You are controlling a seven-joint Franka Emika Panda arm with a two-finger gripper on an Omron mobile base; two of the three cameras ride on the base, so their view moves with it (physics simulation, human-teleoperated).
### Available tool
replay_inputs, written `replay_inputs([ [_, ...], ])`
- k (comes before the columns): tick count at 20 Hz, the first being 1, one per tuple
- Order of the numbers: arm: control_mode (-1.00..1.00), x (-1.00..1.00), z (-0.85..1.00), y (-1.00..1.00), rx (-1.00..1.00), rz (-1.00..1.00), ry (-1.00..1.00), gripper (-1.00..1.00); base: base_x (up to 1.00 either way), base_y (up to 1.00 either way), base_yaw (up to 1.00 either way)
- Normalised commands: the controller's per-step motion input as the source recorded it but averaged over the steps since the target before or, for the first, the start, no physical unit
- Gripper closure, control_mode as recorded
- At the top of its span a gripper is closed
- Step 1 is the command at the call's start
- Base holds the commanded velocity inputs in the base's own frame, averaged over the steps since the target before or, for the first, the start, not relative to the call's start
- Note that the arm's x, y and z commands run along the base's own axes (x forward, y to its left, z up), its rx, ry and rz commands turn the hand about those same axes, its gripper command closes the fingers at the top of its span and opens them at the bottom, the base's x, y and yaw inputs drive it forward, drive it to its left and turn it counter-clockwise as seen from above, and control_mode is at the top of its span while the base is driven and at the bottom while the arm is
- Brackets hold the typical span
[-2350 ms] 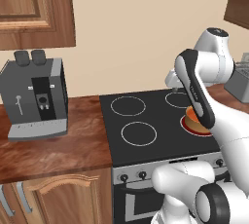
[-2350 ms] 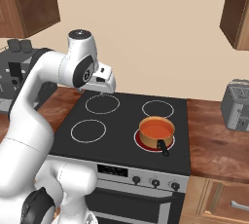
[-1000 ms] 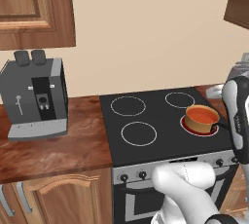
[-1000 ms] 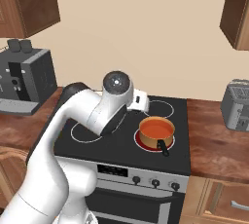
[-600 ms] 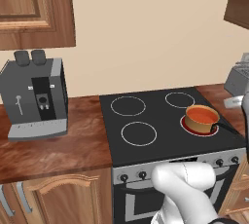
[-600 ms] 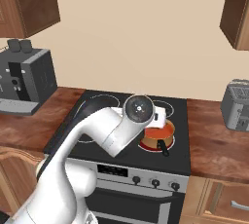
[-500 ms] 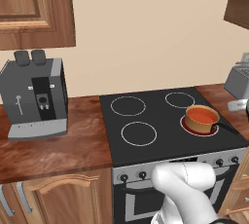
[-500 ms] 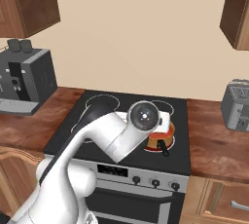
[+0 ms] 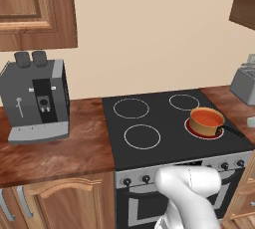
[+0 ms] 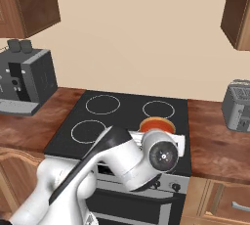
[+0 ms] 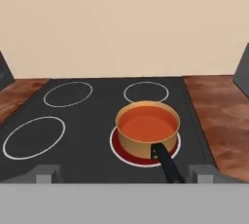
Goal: Wait until the marinara sauce is simmered to a deep red color and then turn off the stove.
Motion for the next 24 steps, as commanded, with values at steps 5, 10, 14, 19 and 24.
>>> replay_inputs([
  [5,-1.00,-0.12,-0.34,-0.20,0.00,0.00,-0.15,-1.00,0.00,0.00,0.00],
  [10,-1.00,-0.04,-0.30,-0.13,0.00,0.00,-0.11,-1.00,0.00,0.00,0.00],
  [14,-1.00,0.00,-0.29,-0.09,0.00,0.00,-0.09,-1.00,0.00,0.00,0.00],
  [19,-1.00,-0.01,-0.29,-0.16,0.00,0.00,-0.08,-1.00,0.00,0.00,0.00],
  [24,-1.00,-0.04,-0.34,-0.21,0.00,0.00,-0.08,-1.00,0.00,0.00,0.00],
])
